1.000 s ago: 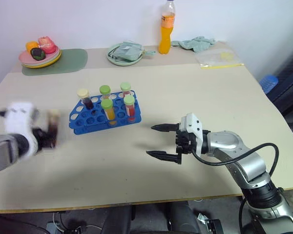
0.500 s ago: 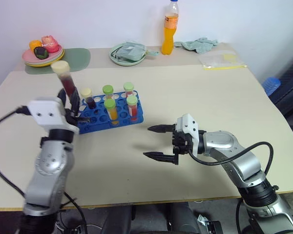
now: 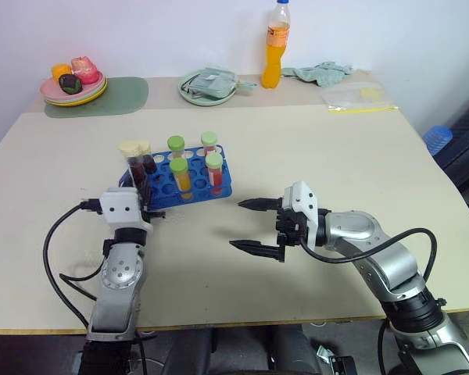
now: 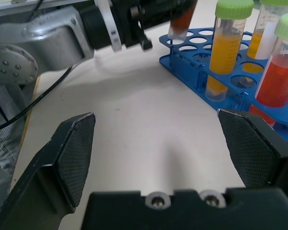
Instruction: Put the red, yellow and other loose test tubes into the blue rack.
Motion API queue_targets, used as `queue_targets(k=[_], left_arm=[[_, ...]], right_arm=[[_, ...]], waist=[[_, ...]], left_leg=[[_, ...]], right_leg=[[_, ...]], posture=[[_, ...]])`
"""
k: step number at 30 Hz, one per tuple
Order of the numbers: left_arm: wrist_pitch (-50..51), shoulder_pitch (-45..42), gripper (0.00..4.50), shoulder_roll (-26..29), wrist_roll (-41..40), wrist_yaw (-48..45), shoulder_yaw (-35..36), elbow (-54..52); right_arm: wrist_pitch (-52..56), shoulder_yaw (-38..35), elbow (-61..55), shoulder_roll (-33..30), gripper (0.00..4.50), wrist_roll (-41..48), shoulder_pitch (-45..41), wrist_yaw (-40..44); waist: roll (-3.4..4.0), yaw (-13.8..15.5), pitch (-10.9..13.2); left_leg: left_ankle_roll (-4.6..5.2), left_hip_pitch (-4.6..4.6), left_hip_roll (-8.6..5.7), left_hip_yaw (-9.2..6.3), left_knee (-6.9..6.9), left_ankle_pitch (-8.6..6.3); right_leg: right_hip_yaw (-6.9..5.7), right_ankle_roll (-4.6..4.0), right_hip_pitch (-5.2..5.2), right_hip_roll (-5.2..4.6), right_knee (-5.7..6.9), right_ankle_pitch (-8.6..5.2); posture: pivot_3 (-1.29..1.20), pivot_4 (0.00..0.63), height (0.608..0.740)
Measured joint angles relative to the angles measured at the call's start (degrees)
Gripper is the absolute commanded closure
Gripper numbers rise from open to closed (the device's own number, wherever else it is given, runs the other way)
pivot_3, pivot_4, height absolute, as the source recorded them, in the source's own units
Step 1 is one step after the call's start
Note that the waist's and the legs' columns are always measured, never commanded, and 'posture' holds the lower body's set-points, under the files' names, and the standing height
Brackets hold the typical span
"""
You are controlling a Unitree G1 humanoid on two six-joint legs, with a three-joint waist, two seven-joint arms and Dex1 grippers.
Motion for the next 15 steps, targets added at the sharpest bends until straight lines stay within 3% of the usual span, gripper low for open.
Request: queue_targets(k=[15], left_arm=[[-9.53, -4.02, 3.79, -3.85, 2.77, -2.38, 0.71, 10.12]], right_arm=[[0.01, 0.02, -0.01, 0.35, 0.0, 0.04, 0.09, -0.18]], waist=[[0.0, 0.06, 0.0]], left_leg=[[0.0, 0.01, -0.02, -0.05, 0.02, 0.0]], right_leg=[[-0.05, 0.01, 0.05, 0.0, -0.01, 0.0]], posture=[[0.0, 0.15, 0.74]])
